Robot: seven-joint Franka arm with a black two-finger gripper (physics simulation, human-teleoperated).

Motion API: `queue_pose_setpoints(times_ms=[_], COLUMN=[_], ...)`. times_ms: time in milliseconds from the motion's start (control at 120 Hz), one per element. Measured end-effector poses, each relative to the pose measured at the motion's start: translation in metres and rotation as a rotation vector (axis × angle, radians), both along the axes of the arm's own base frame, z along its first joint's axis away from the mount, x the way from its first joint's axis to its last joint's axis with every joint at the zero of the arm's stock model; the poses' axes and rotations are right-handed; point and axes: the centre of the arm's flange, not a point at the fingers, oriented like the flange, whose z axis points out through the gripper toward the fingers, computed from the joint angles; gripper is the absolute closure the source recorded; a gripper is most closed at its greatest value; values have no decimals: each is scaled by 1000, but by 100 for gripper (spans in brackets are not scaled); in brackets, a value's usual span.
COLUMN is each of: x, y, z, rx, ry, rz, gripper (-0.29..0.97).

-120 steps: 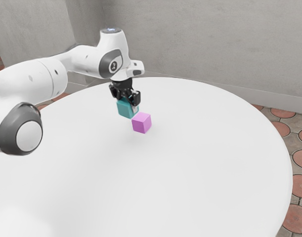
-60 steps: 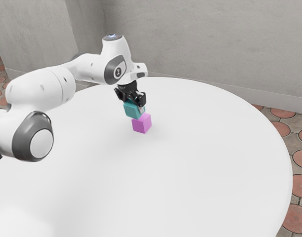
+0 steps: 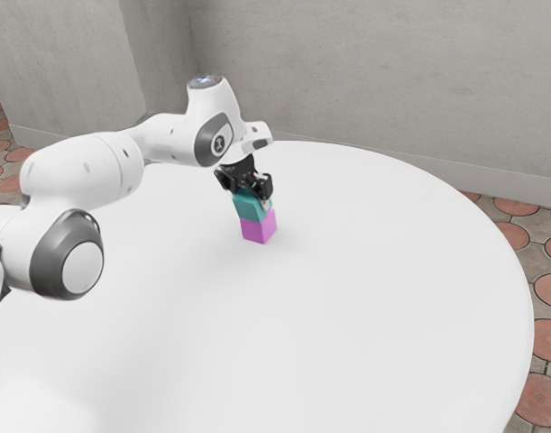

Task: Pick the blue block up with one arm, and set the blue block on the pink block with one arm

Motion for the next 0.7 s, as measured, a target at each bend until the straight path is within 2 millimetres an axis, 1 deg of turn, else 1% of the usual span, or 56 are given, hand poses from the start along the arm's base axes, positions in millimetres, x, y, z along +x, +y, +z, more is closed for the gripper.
queue_pose_setpoints(times_ms=[33, 208, 308, 342, 425, 533, 600, 700], x=[0, 1, 1, 1, -3, -9, -14, -17], y=[0, -1, -2, -3, -7, -10, -10, -11], z=[0, 0, 2, 10, 44, 70, 77, 76], rx=[-1, -6, -7, -6, -2, 7, 10, 13], ry=[-2, -11, -16, -24, -52, -46, -17, 20], rz=[1, 3, 3, 2, -6, -16, -21, -26], gripper=[29, 14, 9, 8, 5, 3, 2, 1])
